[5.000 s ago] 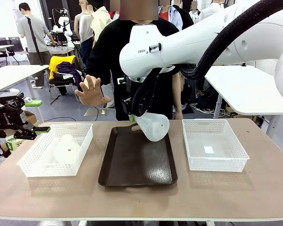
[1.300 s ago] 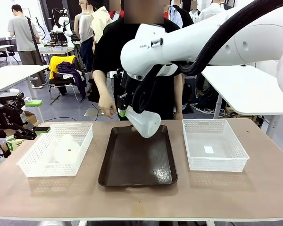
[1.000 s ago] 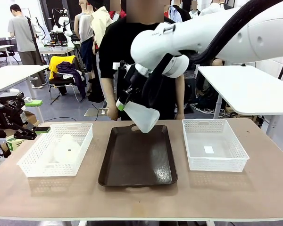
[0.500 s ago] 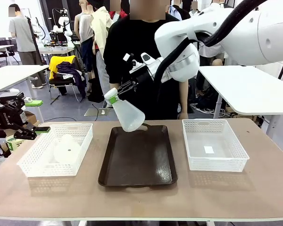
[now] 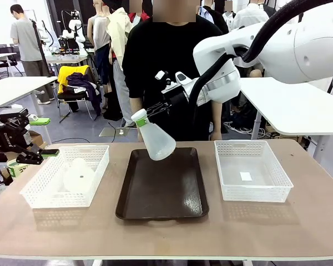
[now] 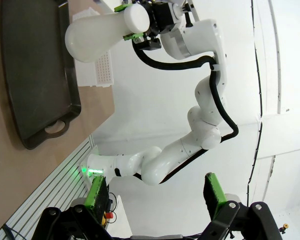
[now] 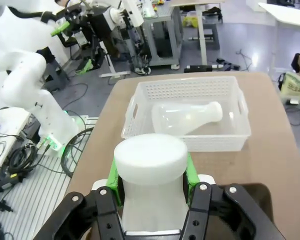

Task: Prepare the laboratory tools.
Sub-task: Place the picked Big flask upright in the Handle tray as instructed by the person.

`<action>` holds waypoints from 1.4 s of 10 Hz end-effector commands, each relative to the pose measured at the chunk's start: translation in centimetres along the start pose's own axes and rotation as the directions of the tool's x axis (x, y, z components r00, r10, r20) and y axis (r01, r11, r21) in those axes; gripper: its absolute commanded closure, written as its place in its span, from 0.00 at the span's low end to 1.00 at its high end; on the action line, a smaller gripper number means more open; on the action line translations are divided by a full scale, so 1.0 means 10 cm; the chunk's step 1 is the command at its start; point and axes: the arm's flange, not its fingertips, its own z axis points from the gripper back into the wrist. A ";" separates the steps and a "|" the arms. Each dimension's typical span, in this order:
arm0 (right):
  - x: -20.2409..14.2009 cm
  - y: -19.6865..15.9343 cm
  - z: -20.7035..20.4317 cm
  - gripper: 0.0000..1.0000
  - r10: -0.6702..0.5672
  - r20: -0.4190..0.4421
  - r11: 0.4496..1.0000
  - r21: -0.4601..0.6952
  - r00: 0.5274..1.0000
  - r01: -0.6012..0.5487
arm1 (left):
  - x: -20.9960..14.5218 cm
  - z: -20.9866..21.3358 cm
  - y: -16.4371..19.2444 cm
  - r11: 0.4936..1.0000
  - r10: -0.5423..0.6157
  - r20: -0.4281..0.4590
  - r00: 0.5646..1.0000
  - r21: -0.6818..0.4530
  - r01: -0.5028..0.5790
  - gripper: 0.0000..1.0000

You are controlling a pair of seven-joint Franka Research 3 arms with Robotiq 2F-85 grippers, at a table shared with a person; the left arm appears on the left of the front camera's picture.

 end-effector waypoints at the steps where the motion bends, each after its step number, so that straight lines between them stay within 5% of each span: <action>1: 0.09 0.07 0.01 1.00 0.041 0.037 0.999 0.023 0.999 -0.042 | 0.00 0.01 -0.02 1.000 -0.006 0.006 1.000 -0.002 0.006 0.00; 3: -0.09 -0.07 0.00 1.00 0.040 0.018 0.996 0.076 0.999 -0.042 | 0.00 0.01 -0.02 1.000 -0.006 0.006 1.000 -0.002 0.006 0.00; 6: -0.54 -0.30 0.02 1.00 0.077 0.301 0.957 0.244 0.950 -0.154 | 0.00 0.01 -0.02 1.000 -0.006 0.006 1.000 -0.002 0.006 0.00; 9: -0.82 -0.38 0.08 1.00 0.168 0.432 0.952 0.163 0.886 -0.260 | 0.00 0.01 -0.02 1.000 -0.006 0.006 1.000 -0.002 0.006 0.00; 14: -1.23 -0.60 0.00 1.00 0.223 0.451 0.969 -0.004 0.865 -0.247 | 0.00 0.01 -0.02 1.000 -0.006 0.006 1.000 -0.002 0.006 0.00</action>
